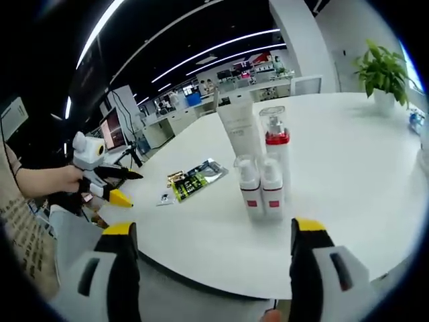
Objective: Arrange the skincare products in the storage area until every visible bottle or jar stands upright without overlapping.
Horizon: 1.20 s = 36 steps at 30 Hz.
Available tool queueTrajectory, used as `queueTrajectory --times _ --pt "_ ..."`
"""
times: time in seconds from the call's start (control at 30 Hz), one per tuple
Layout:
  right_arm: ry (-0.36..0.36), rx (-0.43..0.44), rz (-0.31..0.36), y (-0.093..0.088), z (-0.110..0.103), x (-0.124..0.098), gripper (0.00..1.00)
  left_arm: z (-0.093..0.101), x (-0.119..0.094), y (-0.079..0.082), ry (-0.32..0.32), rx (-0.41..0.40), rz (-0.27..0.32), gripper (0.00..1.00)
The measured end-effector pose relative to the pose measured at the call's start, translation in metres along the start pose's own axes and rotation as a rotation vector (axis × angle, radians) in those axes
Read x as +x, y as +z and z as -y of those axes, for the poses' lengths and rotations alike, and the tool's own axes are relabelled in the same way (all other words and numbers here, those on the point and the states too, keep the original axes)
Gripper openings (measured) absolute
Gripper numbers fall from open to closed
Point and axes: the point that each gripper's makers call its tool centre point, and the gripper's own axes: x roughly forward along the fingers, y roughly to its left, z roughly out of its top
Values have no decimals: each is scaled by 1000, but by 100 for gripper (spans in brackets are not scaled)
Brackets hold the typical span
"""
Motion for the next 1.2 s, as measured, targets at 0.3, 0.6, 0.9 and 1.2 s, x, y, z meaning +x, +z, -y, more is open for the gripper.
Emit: queueTrajectory --times 0.3,0.6,0.9,1.2 --pt "-25 23 -5 0 4 0 94 -18 38 18 20 53 -59 94" --pt "-52 41 -10 0 8 1 94 -41 81 27 43 96 -133 97" --pt "-73 67 -9 0 12 2 94 -56 117 29 45 121 -208 97" --pt "-92 80 -8 0 16 1 93 -65 130 26 9 117 -275 93"
